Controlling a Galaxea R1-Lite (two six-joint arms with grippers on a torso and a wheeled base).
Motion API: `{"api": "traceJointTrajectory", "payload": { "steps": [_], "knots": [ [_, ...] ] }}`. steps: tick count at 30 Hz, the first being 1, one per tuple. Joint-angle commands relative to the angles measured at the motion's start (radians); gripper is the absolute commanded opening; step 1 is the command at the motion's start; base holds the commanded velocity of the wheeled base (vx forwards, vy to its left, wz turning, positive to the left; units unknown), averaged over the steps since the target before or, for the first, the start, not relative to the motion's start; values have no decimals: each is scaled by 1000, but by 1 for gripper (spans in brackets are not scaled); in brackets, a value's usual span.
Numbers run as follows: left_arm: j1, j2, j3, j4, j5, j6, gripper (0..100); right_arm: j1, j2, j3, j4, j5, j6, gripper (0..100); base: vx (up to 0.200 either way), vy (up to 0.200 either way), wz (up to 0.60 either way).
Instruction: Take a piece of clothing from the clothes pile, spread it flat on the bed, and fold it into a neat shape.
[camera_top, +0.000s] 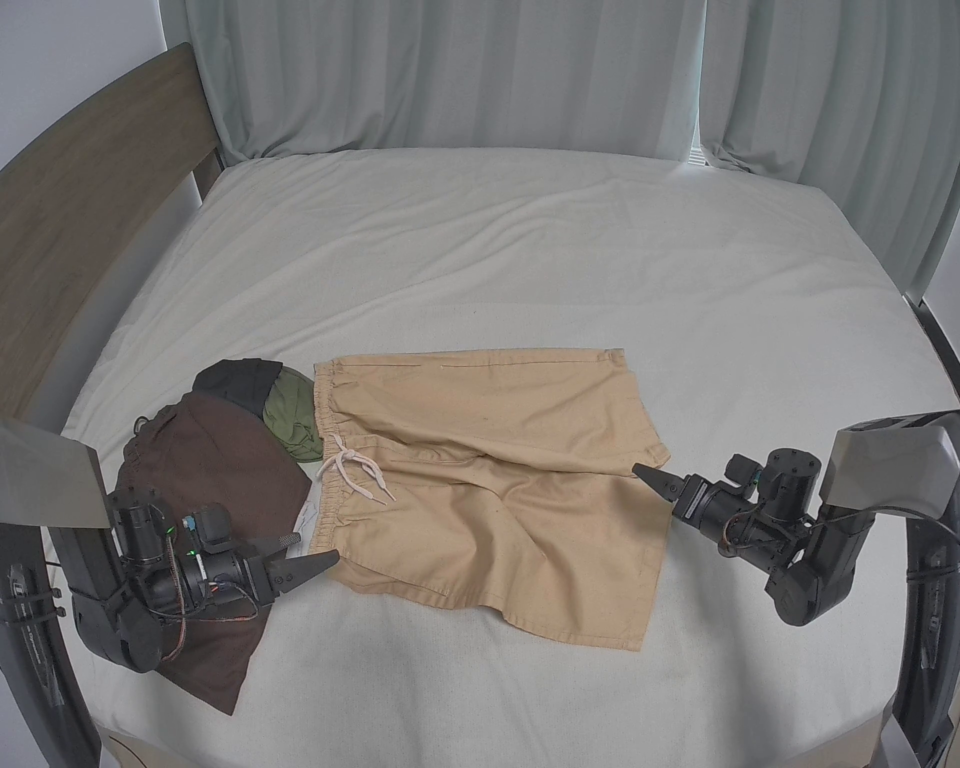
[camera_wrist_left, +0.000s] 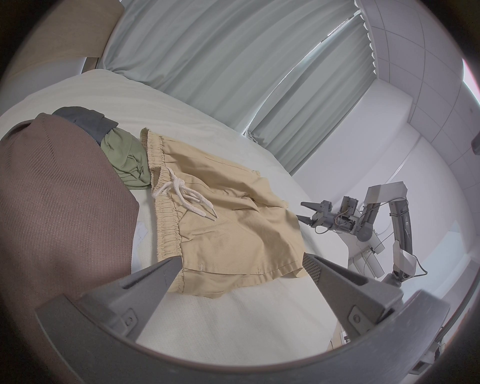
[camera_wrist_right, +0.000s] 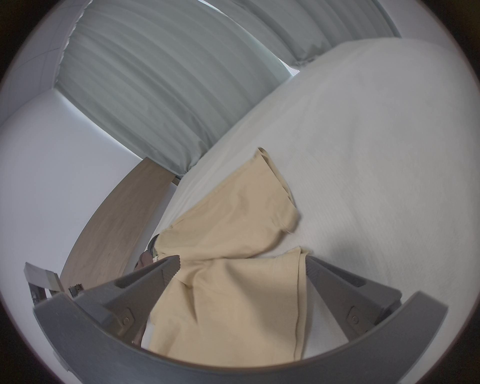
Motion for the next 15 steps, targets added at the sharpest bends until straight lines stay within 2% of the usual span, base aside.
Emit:
{"api": "traceJointTrajectory", "payload": {
  "steps": [1, 9, 15],
  "knots": [
    [-1, 8, -1, -1, 0, -1, 100, 21, -153, 80, 11, 1, -55, 100, 0, 0, 0],
    [-3, 10, -1, -1, 0, -1, 100, 5, -243, 139, 78, 3, -131, 100, 0, 0, 0],
    [-3, 13, -1, -1, 0, -1, 100, 12, -260, 147, 80, 3, -136, 100, 0, 0, 0]
  ]
}}
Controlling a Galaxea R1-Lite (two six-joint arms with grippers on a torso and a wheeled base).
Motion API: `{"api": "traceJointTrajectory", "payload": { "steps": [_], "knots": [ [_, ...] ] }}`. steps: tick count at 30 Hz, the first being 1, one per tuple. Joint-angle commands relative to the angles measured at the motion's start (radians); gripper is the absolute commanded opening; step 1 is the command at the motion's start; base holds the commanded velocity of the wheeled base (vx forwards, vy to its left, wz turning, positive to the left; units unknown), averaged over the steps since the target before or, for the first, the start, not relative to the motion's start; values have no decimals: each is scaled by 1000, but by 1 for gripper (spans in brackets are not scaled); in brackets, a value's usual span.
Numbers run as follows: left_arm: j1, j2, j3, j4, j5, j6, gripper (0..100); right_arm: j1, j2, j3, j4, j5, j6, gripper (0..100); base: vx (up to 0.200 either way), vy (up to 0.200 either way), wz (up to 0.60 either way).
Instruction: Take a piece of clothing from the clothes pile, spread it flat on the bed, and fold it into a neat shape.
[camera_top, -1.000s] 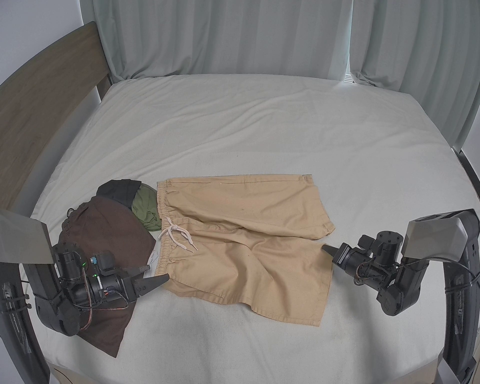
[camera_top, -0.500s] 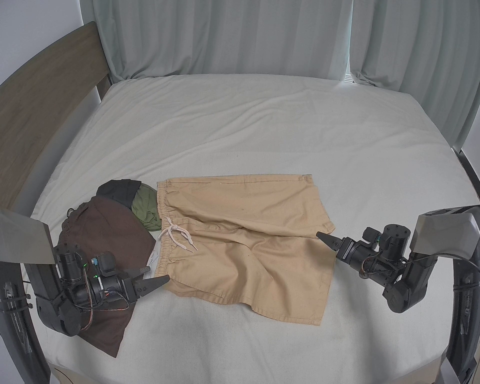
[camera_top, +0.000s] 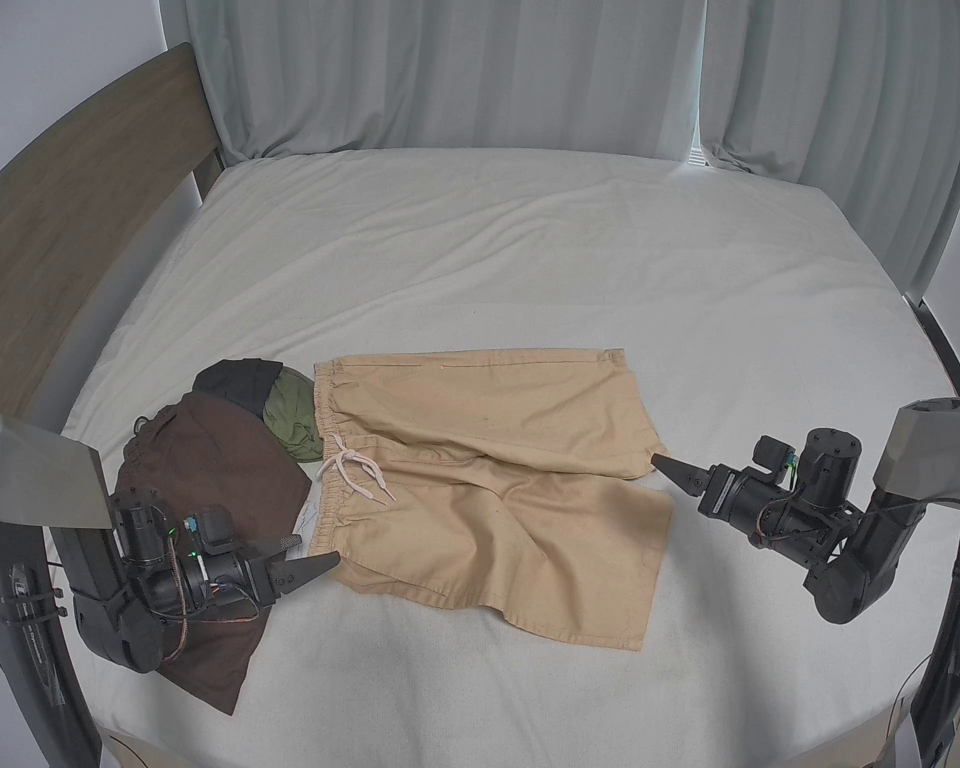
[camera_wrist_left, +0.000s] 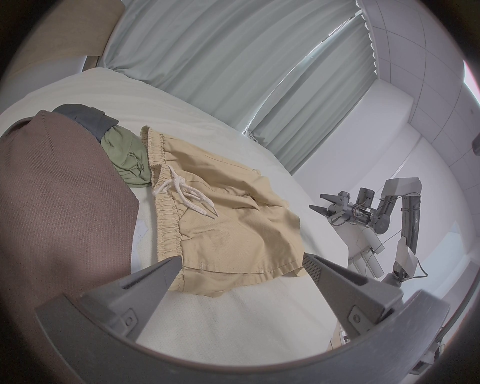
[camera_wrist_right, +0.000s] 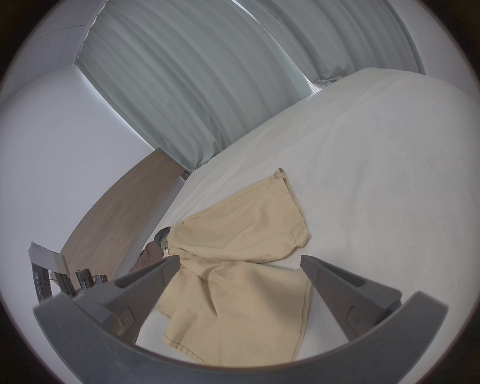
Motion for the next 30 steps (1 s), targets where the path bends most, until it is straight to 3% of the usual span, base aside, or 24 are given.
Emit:
{"api": "traceJointTrajectory", "payload": {
  "steps": [1, 12, 30],
  "knots": [
    [-2, 9, 1, 0, 0, 0, 100, 15, -37, 14, -2, 1, -1, 100, 0, 0, 0],
    [6, 46, -23, 1, -2, -5, 100, 104, -63, 67, -35, 1, -52, 100, 0, 0, 0],
    [40, 227, -135, 1, 15, -16, 100, 108, -54, 65, -43, -1, -52, 100, 0, 0, 0]
  ]
}}
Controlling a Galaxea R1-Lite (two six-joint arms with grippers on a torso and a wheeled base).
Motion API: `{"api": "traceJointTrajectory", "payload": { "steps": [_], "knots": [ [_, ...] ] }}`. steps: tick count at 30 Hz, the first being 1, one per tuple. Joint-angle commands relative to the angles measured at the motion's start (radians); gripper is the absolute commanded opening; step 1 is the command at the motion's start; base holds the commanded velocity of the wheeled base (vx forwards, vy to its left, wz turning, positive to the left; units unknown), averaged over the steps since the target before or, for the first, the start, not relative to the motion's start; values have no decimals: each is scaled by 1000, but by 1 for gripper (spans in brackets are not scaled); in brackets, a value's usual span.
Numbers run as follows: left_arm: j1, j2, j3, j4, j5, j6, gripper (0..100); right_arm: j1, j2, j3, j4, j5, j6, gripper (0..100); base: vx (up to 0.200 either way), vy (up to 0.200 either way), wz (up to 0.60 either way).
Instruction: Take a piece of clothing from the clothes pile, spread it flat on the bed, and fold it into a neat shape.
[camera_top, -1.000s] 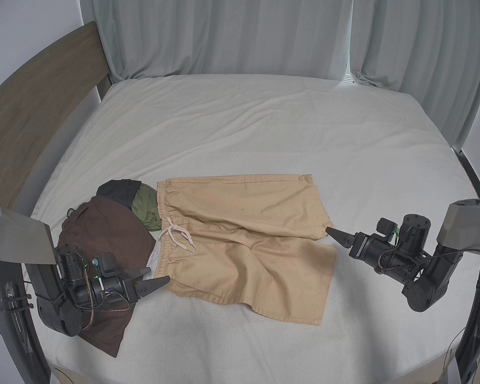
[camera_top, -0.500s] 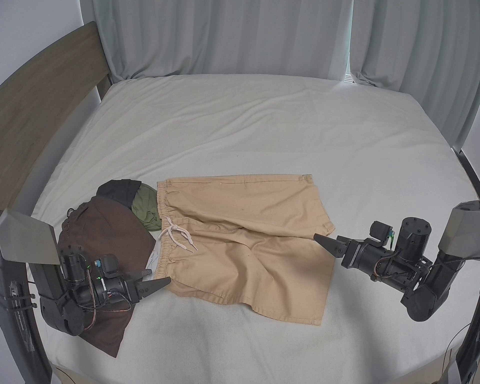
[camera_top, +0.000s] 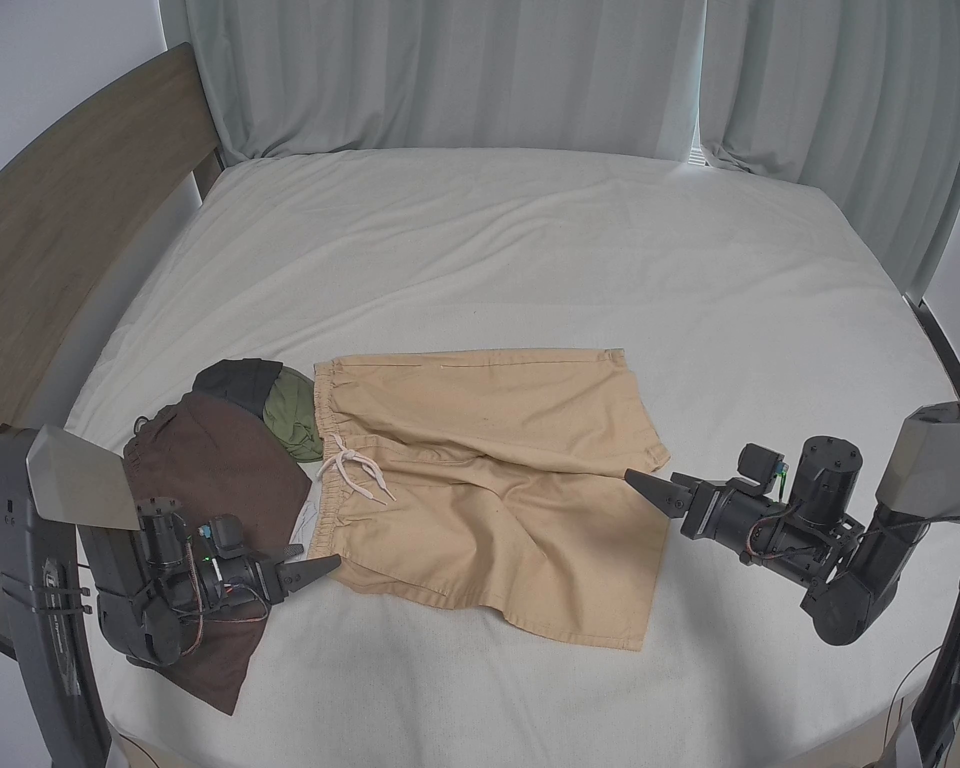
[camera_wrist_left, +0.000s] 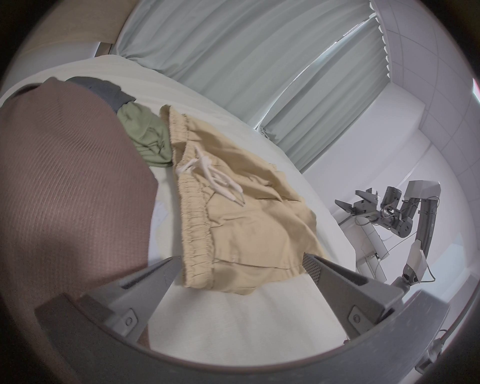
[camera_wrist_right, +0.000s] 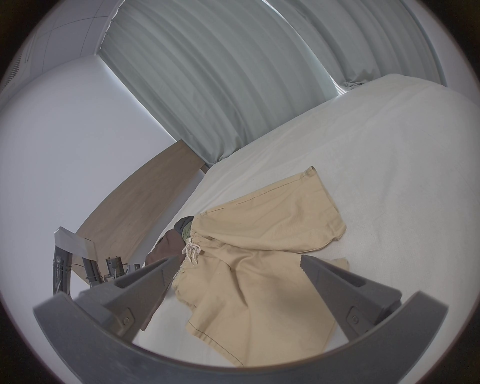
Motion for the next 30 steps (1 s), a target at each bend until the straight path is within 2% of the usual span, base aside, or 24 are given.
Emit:
{"api": "traceJointTrajectory", "payload": {
  "steps": [1, 8, 16, 20, 25, 26, 30],
  "knots": [
    [11, 83, -40, 0, 8, -1, 100, 0, 4, -1, -1, 0, 0, 100, 0, 0, 0],
    [17, 110, -69, 0, 28, -2, 100, 0, 6, -3, -1, 0, 0, 100, 0, 0, 0],
    [-2, 110, -89, 0, 34, -57, 100, 0, 11, -1, -3, 0, 0, 100, 0, 0, 0],
    [-18, 116, -101, 0, 77, -86, 100, 1, 11, 0, -3, 0, 0, 100, 0, 0, 0],
    [-25, 135, -106, -2, 82, -82, 100, 1, 11, 0, -3, 0, 0, 100, 0, 0, 0],
    [-25, 136, -108, -2, 82, -82, 0, 1, 11, 0, -3, 0, 0, 100, 0, 0, 0],
    [-25, 138, -108, -2, 82, -80, 0, 0, 14, 2, -3, 0, 0, 100, 0, 0, 0]
  ]
}}
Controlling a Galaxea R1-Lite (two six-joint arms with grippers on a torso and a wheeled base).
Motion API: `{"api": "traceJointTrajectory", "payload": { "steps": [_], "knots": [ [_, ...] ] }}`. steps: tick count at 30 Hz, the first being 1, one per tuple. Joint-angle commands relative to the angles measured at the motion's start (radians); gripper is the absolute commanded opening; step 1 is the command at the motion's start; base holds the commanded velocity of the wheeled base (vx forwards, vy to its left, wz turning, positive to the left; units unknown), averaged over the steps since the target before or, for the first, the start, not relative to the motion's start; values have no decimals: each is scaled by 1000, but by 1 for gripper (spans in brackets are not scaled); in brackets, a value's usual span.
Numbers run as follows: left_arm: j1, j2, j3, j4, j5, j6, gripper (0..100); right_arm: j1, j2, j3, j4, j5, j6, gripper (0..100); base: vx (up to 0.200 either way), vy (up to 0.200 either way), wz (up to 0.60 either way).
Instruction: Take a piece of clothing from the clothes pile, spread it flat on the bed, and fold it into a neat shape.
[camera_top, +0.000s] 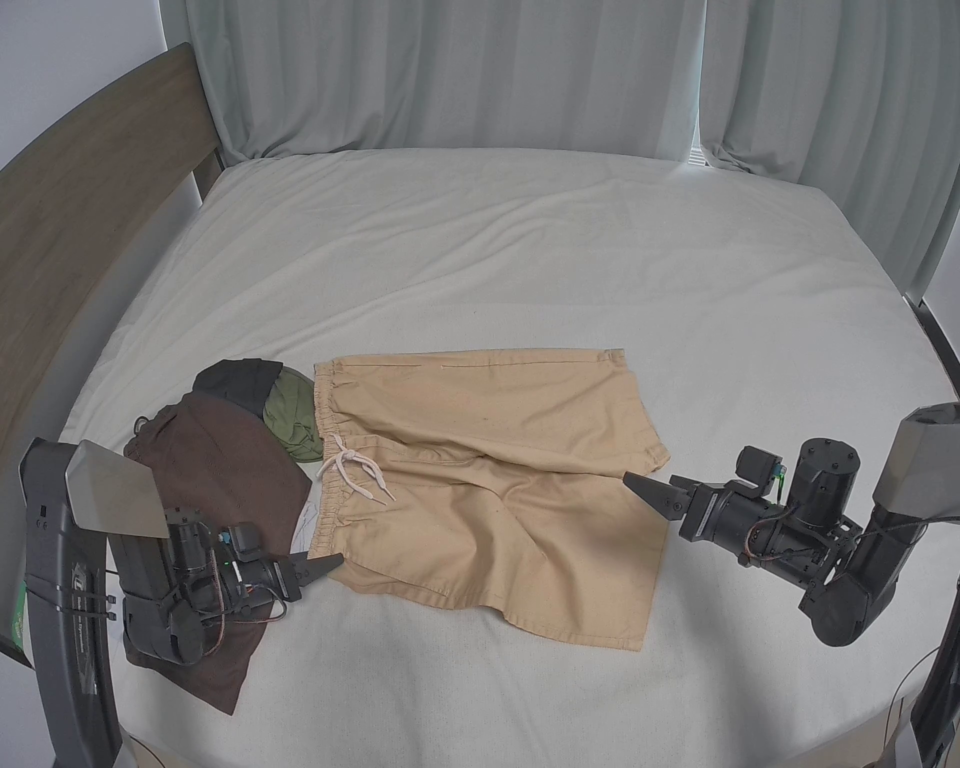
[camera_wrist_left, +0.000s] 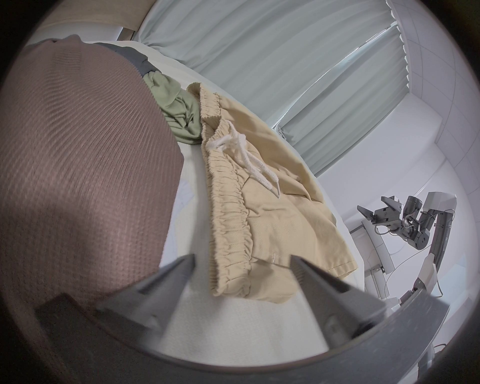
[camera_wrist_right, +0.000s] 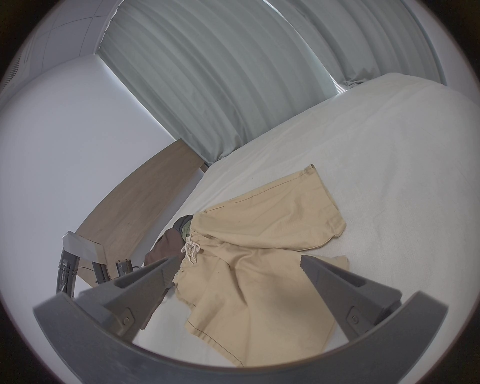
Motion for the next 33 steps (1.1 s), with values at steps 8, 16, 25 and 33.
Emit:
{"api": "traceJointTrajectory", "payload": {
  "steps": [8, 16, 25, 33],
  "knots": [
    [0, 7, -4, -2, -3, 1, 0, -1, 29, 96, 12, 20, -84, 100, 0, 0, 0],
    [0, 7, -2, -2, -3, 2, 0, 5, 154, 208, -37, 91, -129, 100, 0, 0, 0],
    [-1, 9, -2, -2, -5, 4, 0, 4, 176, 235, -37, 95, -127, 100, 0, 0, 0],
    [0, 7, -2, -2, -3, 5, 0, -2, 237, 238, -37, 97, -126, 100, 0, 0, 0]
  ]
}}
